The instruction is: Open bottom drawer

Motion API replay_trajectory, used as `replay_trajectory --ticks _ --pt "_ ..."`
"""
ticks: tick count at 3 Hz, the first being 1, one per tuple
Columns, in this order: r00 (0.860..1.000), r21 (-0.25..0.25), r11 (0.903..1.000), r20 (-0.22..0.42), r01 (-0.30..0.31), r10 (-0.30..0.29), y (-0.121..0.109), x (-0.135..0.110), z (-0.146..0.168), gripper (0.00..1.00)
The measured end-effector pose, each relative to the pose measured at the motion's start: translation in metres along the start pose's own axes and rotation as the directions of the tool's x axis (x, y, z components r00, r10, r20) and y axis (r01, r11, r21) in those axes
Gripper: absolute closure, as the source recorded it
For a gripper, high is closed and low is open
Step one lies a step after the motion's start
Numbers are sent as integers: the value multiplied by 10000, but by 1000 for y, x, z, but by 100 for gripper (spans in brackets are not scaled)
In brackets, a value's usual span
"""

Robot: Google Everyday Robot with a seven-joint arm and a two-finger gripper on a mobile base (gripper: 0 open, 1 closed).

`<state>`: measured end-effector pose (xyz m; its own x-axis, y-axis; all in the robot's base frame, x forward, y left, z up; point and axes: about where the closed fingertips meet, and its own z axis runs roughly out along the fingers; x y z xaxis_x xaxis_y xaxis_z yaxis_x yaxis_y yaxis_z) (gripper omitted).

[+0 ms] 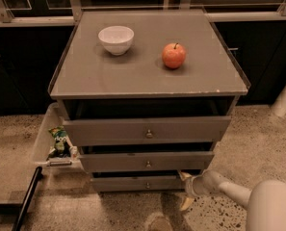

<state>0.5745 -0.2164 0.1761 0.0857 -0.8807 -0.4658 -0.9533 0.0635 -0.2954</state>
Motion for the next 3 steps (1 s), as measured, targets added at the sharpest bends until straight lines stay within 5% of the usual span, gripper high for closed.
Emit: replay_trajectory --ticks 3 --pt "9914 397 9910 -311 1281 -1269 -27 -3 24 0"
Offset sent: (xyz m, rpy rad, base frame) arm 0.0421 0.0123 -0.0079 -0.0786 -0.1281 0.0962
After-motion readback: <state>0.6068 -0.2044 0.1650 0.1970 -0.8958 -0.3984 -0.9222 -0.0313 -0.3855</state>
